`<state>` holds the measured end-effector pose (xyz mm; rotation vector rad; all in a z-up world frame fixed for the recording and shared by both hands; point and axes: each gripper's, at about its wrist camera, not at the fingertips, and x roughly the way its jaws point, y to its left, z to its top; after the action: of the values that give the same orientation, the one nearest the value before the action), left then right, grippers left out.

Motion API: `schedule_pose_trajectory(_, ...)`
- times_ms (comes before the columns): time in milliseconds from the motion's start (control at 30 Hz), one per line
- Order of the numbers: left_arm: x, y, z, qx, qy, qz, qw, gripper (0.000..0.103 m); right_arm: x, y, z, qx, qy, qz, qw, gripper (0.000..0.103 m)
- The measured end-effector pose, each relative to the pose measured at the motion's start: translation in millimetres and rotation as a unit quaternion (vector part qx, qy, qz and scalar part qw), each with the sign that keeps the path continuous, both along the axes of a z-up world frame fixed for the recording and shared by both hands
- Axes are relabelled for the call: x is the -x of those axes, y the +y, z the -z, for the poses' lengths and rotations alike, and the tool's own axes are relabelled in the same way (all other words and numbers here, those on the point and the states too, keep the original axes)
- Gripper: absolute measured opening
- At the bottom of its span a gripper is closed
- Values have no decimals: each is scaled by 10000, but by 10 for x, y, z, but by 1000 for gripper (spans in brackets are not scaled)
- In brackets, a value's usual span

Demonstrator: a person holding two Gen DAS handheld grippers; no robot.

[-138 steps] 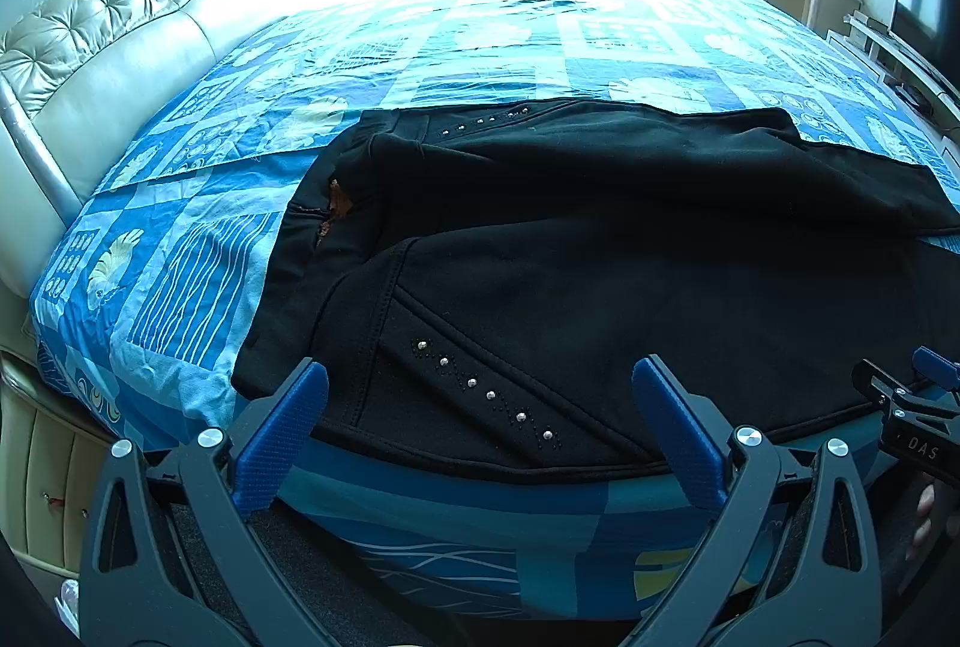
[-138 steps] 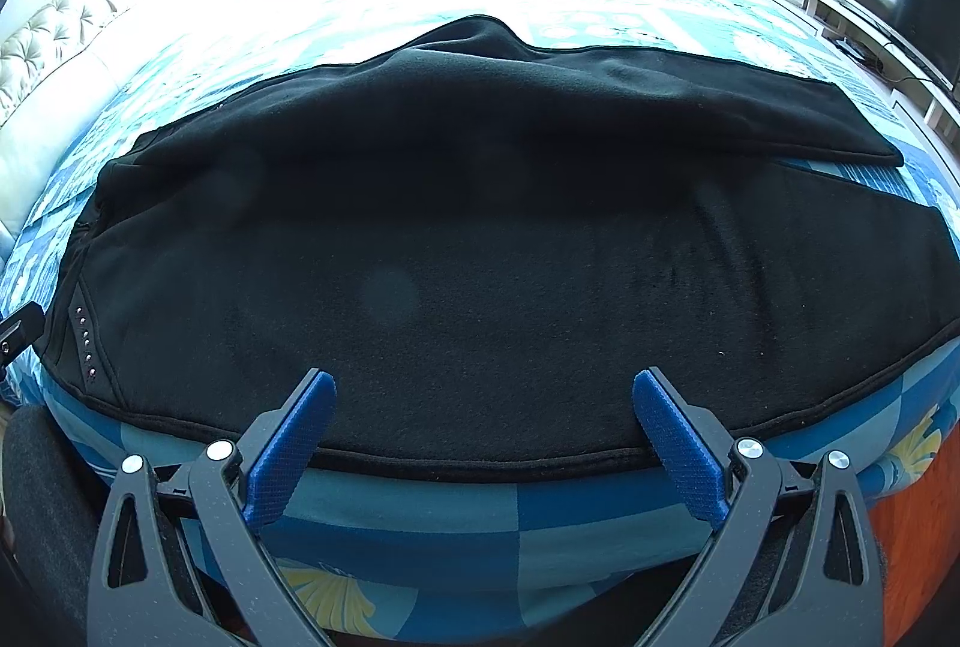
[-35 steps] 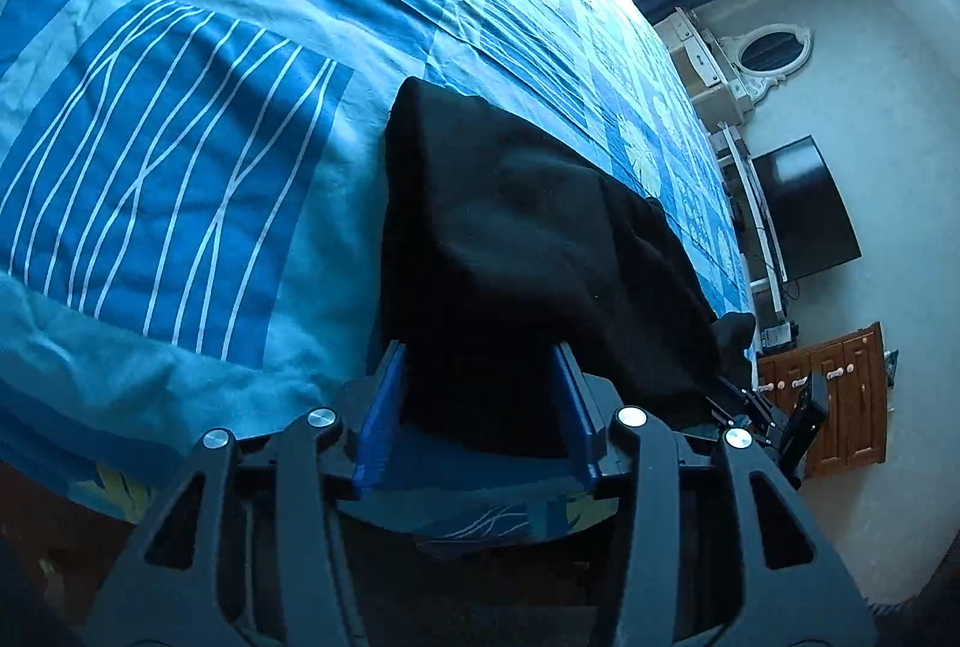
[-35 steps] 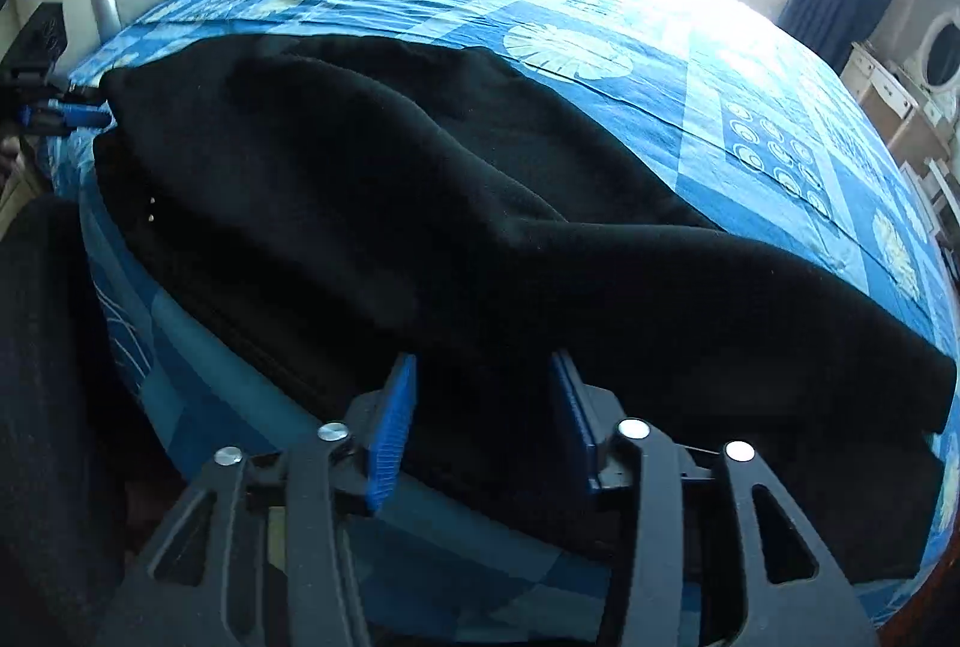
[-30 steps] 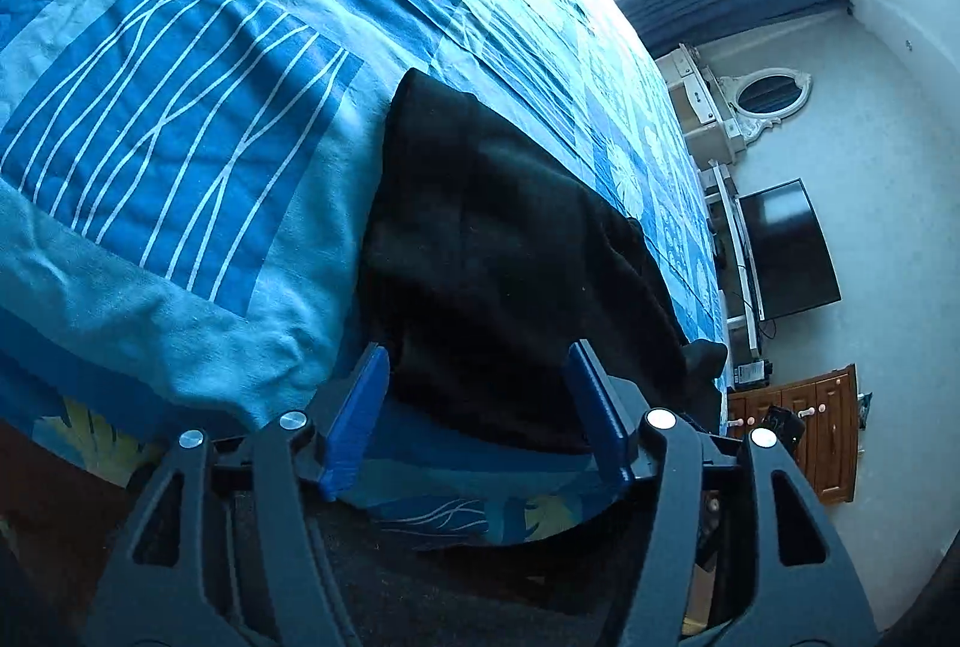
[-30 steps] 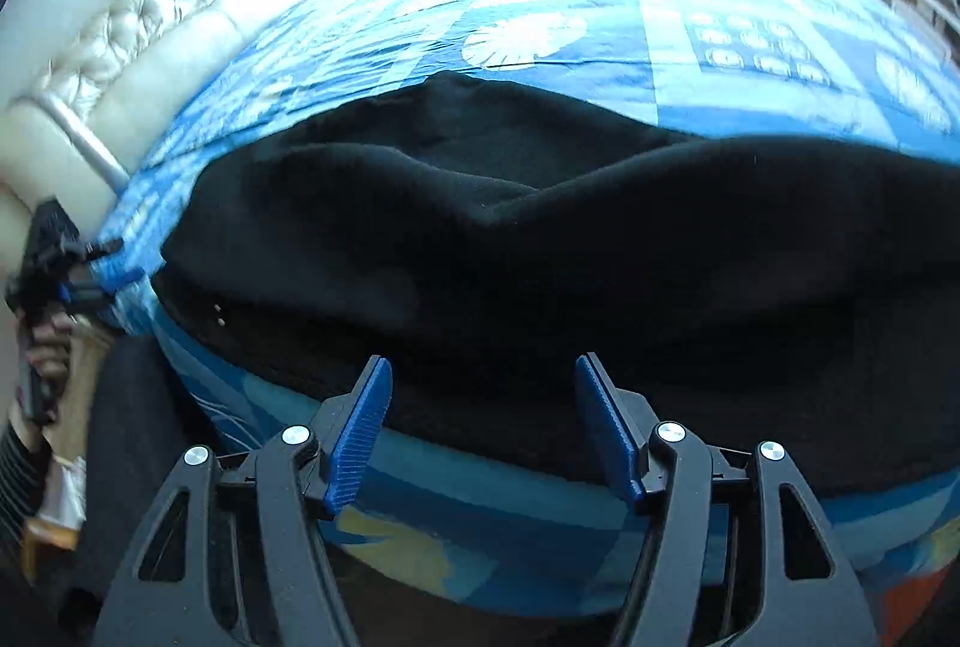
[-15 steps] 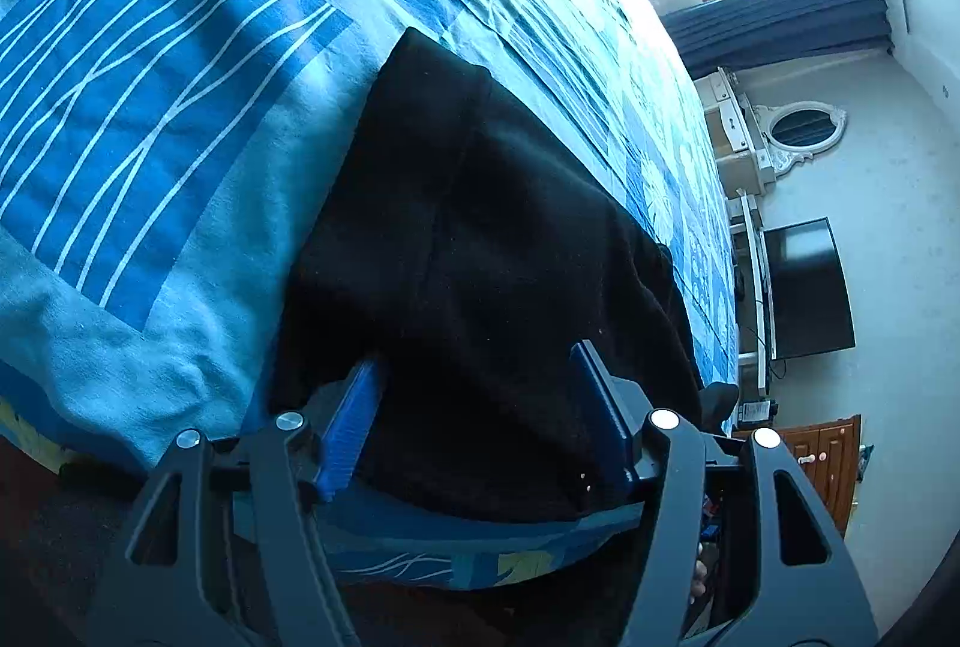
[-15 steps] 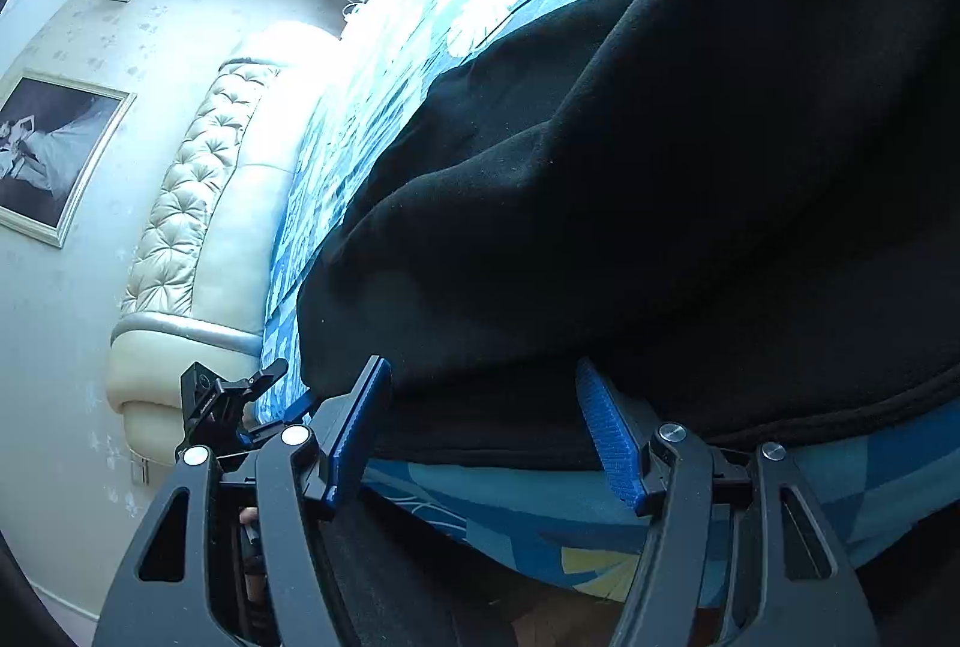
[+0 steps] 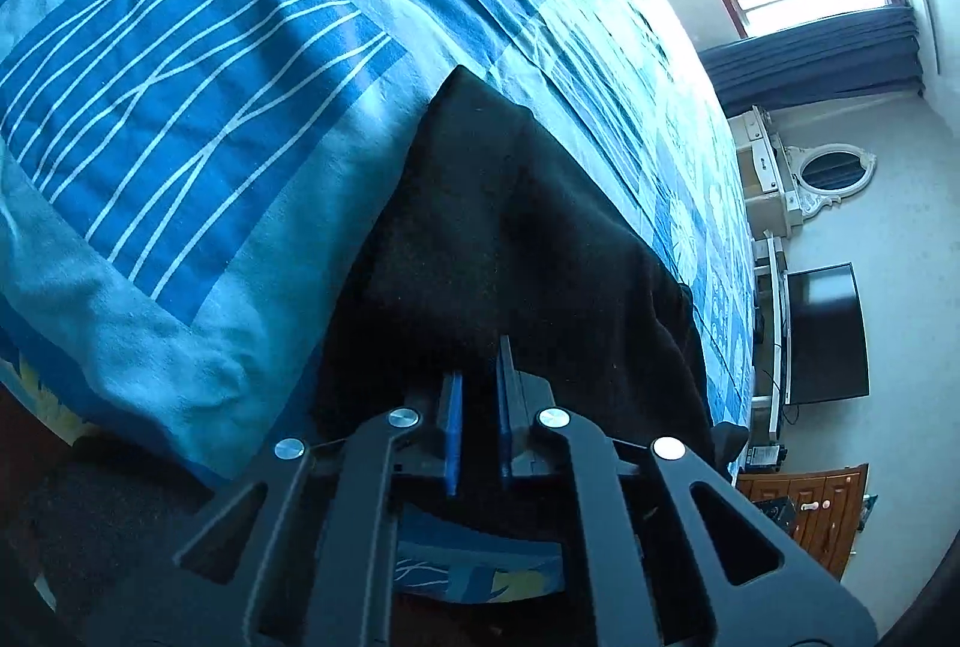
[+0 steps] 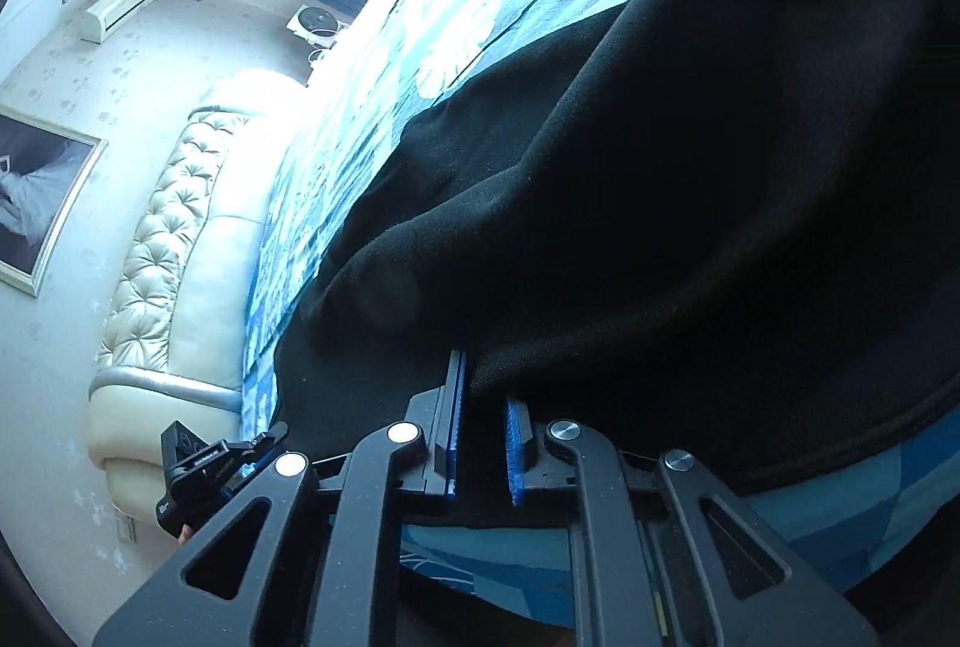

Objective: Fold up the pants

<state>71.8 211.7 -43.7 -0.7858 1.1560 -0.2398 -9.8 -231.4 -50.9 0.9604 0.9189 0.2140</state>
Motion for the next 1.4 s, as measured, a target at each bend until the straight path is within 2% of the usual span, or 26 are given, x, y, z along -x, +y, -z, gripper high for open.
schedule_pose_trajectory(133, 184, 25, -25, -94, 36, 48, 9999, 8, 215, 58, -119, 185, -124, -156, 9996, 11)
schedule_pose_trajectory(233, 258, -3, 132, -147, 189, 160, 9996, 8, 322, 51, 89, 212, 171, -208, 9994, 10)
schedule_pose_trajectory(300, 274, 4, 240, -89, 238, 174, 9995, 8, 341, 22, 251, 33, 296, -162, 9994, 10)
schedule_pose_trajectory(400, 268, 19, 238, -22, 207, 200, 9996, 8, 307, 51, 216, 235, 198, -235, 9993, 9)
schedule_pose_trajectory(467, 278, -10, 173, -150, 141, 283, 9994, 9, 306, 47, 158, 346, 142, -305, 9988, 12)
schedule_pose_trajectory(567, 341, -83, 29, -535, -51, 455, 9975, 12, 342, -31, 96, 227, 230, -349, 9989, 14)
schedule_pose_trajectory(667, 450, -177, -95, -791, -180, 679, 9944, 20, 430, -256, -19, 198, 259, -240, 9992, 17)
schedule_pose_trajectory(700, 479, -212, -135, -845, -215, 732, 9935, 25, 460, -374, -73, 245, 225, -123, 9994, 18)
schedule_pose_trajectory(767, 512, -297, -237, -1099, -333, 755, 9905, 32, 524, -713, -174, 371, 121, 243, 9989, 31)
schedule_pose_trajectory(833, 502, -414, -362, -1522, -588, 775, 9836, 55, 596, -1162, -255, 459, 42, 803, 9957, 34)
schedule_pose_trajectory(867, 483, -475, -418, -1790, -729, 773, 9781, 63, 618, -1404, -272, 443, 3, 1070, 9933, 38)
schedule_pose_trajectory(900, 450, -533, -468, -2032, -855, 744, 9726, 73, 629, -1657, -289, 498, -20, 1341, 9897, 40)
schedule_pose_trajectory(967, 349, -626, -517, -2266, -998, 675, 9665, 78, 665, -2174, -312, 703, -31, 1992, 9774, 46)
schedule_pose_trajectory(1033, 216, -718, -515, -2488, -1072, 638, 9605, 88, 685, -2671, -295, 782, -77, 2540, 9640, 47)
schedule_pose_trajectory(1100, 98, -796, -459, -2632, -1067, 613, 9569, 90, 696, -3112, -238, 824, -36, 3053, 9487, 49)
schedule_pose_trajectory(1200, -55, -882, -295, -2825, -828, 664, 9534, 90, 676, -3632, -77, 661, 74, 3538, 9329, 50)
schedule_pose_trajectory(1300, -120, -891, -119, -2758, -506, 640, 9577, 91, 651, -3984, 126, 356, 178, 3830, 9229, 50)
schedule_pose_trajectory(1400, -110, -850, -85, -2666, -523, 494, 9611, 93, 585, -4124, 263, 104, -6, 3918, 9200, 50)
